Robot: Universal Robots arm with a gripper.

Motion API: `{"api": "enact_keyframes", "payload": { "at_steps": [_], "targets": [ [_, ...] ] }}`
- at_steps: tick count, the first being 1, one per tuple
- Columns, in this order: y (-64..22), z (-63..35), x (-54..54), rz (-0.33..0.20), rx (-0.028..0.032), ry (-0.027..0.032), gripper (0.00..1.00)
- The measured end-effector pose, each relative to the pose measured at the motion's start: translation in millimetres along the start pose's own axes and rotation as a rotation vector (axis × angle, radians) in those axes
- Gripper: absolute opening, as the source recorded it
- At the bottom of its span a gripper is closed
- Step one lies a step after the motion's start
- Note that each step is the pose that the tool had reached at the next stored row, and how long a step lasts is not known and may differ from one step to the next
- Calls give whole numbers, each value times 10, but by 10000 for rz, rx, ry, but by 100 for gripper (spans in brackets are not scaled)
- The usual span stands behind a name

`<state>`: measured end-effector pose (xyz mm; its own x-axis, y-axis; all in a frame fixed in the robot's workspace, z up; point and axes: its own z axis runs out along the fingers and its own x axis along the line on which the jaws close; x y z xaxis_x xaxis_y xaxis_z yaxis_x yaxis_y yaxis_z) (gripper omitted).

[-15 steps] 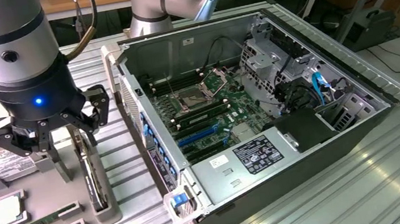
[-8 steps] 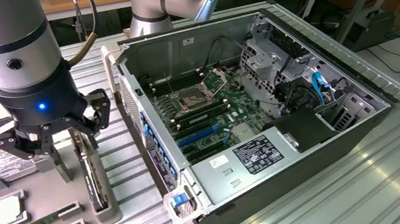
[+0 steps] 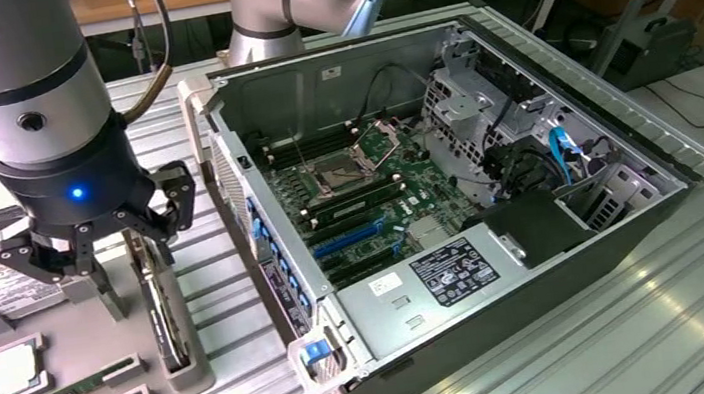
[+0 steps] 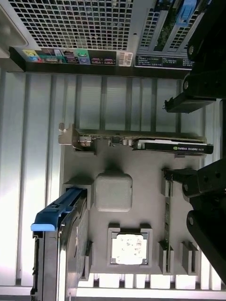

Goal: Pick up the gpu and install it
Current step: 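Pick up the gpu and move the gpu toward the slot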

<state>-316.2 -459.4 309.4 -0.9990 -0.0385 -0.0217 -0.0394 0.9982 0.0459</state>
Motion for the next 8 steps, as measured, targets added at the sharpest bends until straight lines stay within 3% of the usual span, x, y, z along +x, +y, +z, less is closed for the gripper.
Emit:
{"api": "enact_keyframes", "payload": {
  "at_steps": [8],
  "targets": [
    [6, 77, 1, -1, -2, 0, 60]
  ]
}}
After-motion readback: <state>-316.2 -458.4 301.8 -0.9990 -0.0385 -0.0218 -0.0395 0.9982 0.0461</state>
